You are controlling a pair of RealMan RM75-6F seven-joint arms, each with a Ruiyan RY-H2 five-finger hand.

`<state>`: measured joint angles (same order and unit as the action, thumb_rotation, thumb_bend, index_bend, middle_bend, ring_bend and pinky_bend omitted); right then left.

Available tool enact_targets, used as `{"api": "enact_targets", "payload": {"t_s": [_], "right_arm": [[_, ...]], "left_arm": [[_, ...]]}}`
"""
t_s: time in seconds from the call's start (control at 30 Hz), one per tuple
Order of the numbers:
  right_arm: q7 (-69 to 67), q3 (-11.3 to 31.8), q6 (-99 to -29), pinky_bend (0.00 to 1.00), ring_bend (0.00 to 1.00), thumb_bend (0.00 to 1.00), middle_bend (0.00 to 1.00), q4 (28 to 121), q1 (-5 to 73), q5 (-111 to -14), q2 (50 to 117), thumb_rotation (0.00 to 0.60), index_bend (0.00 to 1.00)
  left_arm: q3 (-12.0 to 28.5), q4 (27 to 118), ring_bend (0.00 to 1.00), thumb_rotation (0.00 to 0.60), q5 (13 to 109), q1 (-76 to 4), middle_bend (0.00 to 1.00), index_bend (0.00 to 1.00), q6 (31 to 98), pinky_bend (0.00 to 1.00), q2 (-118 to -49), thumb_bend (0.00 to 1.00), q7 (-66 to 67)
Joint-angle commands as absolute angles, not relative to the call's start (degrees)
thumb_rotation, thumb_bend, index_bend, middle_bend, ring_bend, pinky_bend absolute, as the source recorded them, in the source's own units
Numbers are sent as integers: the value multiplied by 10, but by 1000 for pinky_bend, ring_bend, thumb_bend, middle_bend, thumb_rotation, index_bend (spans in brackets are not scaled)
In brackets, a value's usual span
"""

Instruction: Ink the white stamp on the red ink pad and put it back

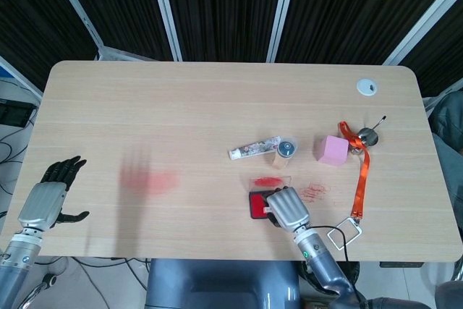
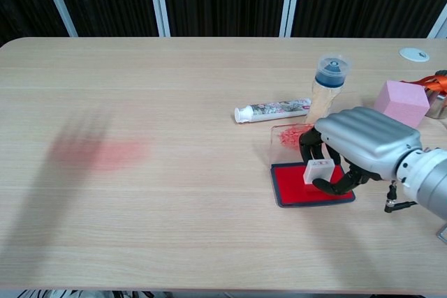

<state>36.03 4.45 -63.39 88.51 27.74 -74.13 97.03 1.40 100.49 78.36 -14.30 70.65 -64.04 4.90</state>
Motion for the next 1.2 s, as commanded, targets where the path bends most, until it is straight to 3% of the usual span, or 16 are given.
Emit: {"api": "enact_targets", "payload": {"t_s": [0.03, 1.2], "right_arm": [[374, 52, -628, 591, 566, 682, 668, 881, 284, -726, 979, 600, 805], [383, 51, -622, 591, 569, 682, 670, 841, 298, -655, 1015, 600, 812]], "left_arm": [[14, 1006, 0, 600, 782, -144, 0, 0, 705, 0, -639, 5, 48], [13, 1010, 0, 600, 777, -145, 0, 0, 700, 0, -637, 5, 47]]}}
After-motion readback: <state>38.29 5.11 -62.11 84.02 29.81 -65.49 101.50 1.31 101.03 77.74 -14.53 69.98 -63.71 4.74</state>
